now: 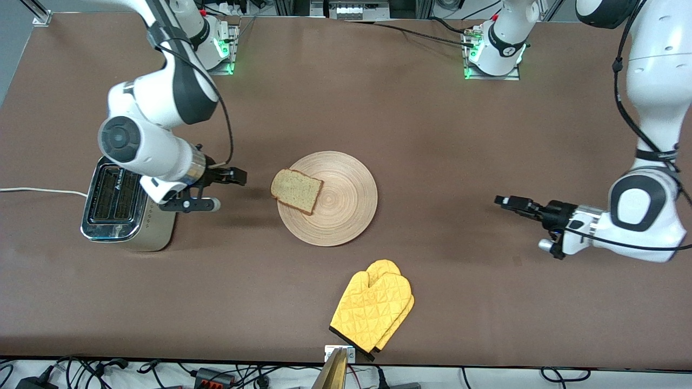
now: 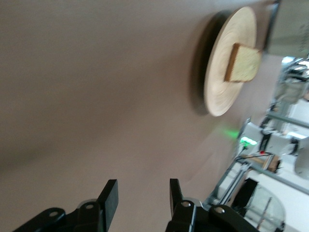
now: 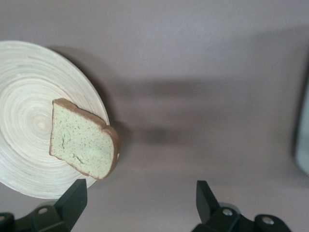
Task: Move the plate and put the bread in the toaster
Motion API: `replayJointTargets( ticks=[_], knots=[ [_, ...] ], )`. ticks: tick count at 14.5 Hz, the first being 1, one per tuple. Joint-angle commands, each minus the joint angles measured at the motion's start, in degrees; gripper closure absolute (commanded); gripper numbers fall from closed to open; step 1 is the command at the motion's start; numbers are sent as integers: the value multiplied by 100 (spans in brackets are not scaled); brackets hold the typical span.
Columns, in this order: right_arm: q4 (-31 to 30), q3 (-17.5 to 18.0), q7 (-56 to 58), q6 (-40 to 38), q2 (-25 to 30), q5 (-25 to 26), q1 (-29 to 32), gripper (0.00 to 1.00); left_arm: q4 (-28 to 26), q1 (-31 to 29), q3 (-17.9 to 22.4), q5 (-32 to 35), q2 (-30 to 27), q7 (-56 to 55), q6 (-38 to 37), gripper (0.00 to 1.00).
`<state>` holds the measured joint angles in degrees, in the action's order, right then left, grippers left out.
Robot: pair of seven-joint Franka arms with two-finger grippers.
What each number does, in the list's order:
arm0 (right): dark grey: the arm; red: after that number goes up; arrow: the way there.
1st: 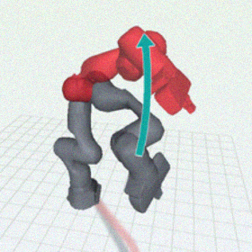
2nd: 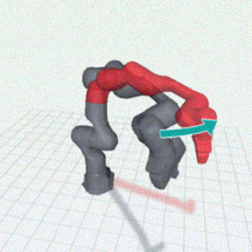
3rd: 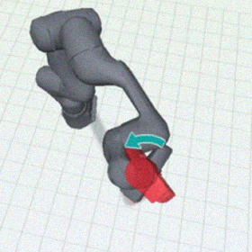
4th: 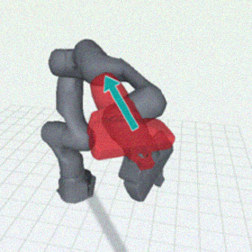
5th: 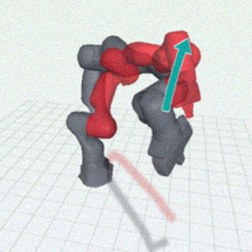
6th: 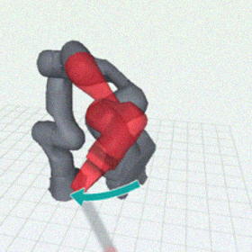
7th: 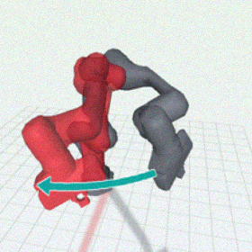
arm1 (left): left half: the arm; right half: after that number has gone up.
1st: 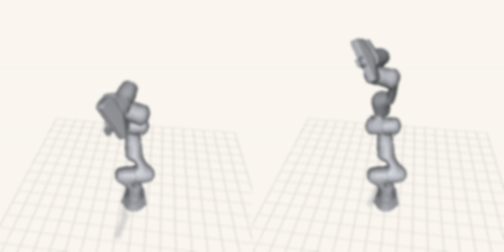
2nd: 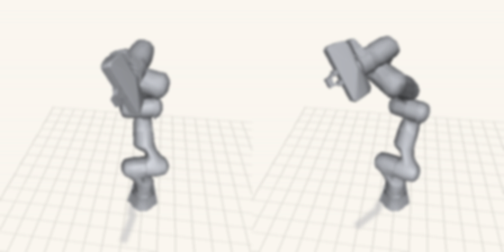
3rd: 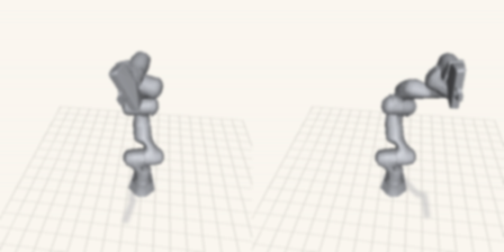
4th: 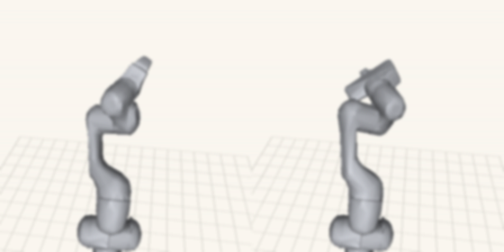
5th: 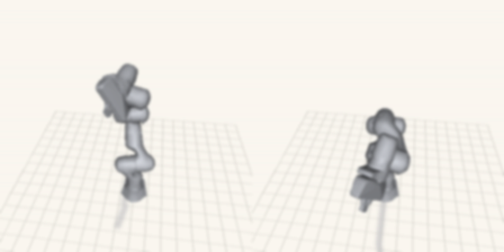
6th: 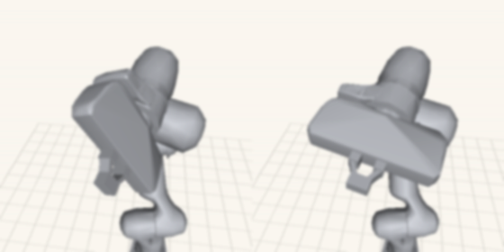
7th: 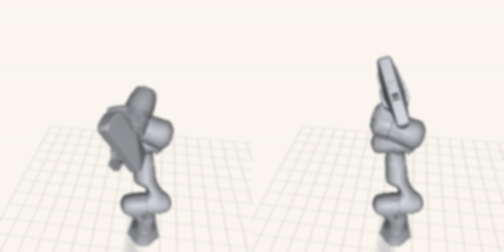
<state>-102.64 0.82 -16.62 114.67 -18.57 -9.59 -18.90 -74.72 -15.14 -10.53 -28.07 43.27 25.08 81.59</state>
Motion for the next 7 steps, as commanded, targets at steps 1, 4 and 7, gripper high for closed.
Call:
replayJointTargets(
  ticks=[1,4,7],
  knots=[
    [-449,-21,-122,309,144,-445,-44,0,623,47,-37,835,-186,-468,-538,50],
    [-783,-21,-122,897,30,-1000,-61,0,766,125,-72,1723,-581,-635,-574,50],
    [-819,-21,-105,1014,-277,-1588,-70,0,783,301,-124,2366,-950,-898,-697,50]
  ],
)
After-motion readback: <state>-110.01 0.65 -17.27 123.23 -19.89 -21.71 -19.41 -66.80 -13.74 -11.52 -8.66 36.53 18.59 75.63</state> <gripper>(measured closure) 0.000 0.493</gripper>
